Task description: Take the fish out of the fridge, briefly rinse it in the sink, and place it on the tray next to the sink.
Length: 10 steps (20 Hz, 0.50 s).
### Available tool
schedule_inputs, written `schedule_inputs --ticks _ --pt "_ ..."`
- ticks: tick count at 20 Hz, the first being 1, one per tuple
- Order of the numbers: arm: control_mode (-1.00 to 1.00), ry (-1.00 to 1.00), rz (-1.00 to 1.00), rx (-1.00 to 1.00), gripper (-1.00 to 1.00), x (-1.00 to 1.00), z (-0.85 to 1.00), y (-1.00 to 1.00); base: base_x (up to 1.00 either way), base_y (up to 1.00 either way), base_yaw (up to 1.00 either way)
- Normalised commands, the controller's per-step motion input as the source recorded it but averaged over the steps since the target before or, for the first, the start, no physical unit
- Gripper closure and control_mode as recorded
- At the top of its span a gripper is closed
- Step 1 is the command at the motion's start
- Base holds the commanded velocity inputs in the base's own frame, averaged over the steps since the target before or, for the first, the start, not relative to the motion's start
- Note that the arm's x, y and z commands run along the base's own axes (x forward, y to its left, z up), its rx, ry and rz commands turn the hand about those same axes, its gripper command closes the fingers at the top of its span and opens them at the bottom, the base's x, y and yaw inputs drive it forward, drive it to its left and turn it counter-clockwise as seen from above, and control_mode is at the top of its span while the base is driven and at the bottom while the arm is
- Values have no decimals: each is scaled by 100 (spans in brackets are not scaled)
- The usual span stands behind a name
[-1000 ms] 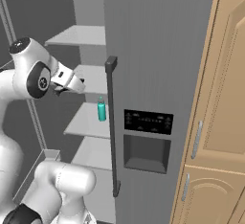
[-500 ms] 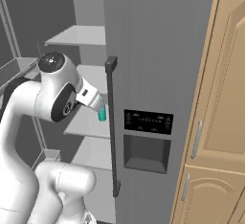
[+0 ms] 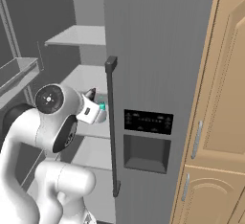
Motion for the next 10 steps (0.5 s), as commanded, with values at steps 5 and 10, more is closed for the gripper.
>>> schedule_inputs --ticks 5,10 --pt "100 2 3 0 100 -29 -12 1 -60 0 22" --pt "100 0 0 0 100 0 0 0 -100 0 45"
